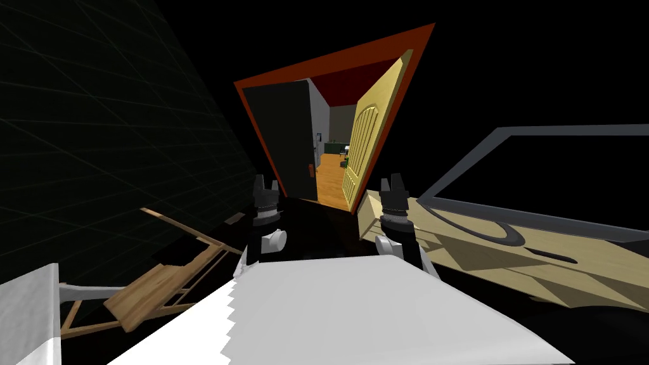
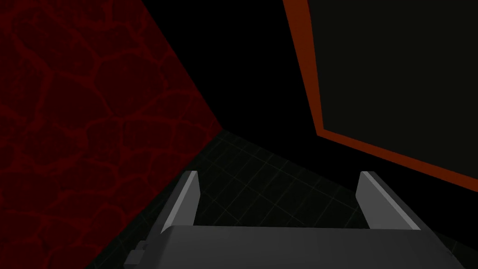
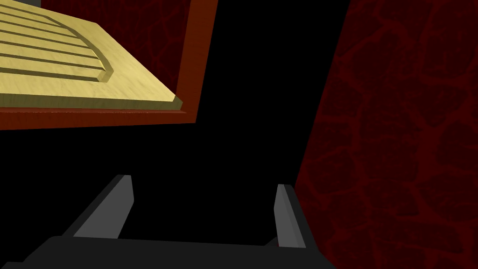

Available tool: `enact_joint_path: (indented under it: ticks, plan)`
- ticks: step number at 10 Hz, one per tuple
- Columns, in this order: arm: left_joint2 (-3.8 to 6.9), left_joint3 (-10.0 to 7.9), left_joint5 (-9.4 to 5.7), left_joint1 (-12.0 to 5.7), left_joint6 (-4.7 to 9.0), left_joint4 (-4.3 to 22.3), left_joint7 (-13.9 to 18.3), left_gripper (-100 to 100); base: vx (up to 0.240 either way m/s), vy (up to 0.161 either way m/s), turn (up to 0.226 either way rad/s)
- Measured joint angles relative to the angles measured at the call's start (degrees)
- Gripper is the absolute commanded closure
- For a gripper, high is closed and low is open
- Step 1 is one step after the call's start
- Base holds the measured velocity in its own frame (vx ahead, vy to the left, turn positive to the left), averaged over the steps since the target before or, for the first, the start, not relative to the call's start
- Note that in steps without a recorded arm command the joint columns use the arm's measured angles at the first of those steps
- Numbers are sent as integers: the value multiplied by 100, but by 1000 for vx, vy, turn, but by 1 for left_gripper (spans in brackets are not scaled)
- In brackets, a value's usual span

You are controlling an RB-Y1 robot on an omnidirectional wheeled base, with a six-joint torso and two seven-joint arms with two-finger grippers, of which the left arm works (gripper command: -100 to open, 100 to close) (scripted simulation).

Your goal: Push the door open

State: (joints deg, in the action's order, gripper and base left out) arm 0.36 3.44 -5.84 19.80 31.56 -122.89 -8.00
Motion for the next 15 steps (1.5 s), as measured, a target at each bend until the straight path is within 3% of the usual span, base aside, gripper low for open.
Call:
enact_joint_path:
  ticks: [6, 12, 15]
  plan:
    - [193, -21, -24, -562, -47, 1010, 141, -100, 95, 61, -40]
    - [312, 18, -17, -1191, -77, 2182, 276, -100, 90, 67, -47]
    - [344, 13, -21, -1471, -161, 2615, 318, -100, 66, 44, -30]
